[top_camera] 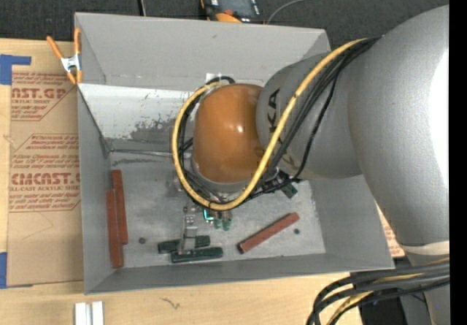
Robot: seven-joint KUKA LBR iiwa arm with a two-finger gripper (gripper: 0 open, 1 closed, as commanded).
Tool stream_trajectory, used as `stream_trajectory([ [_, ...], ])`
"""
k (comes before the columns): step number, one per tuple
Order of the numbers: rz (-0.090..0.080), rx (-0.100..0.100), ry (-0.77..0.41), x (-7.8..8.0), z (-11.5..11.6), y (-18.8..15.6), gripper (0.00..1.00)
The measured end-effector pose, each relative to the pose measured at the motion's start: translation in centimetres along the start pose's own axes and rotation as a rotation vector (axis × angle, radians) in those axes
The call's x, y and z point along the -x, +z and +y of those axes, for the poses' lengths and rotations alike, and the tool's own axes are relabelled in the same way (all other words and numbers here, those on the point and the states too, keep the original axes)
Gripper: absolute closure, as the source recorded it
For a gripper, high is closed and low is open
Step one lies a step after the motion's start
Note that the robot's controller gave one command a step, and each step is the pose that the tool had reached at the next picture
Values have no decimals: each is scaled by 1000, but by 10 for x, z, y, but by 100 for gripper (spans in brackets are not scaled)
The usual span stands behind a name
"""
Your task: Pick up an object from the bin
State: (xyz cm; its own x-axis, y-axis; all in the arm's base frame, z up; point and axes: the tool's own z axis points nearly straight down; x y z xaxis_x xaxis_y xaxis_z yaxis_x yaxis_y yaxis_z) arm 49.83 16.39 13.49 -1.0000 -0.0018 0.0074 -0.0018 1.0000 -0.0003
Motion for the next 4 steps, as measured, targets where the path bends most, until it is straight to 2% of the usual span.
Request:
stream_trajectory([
  [1, -17, 2, -130, -15, -4, 66, 0],
  [2, -11, 2, -130, -16, -4, 62, 100],
  [3, -15, 0, -363, 42, -1, -12, 100],
  [4, -9, 1, -363, 40, -1, -10, 0],
])
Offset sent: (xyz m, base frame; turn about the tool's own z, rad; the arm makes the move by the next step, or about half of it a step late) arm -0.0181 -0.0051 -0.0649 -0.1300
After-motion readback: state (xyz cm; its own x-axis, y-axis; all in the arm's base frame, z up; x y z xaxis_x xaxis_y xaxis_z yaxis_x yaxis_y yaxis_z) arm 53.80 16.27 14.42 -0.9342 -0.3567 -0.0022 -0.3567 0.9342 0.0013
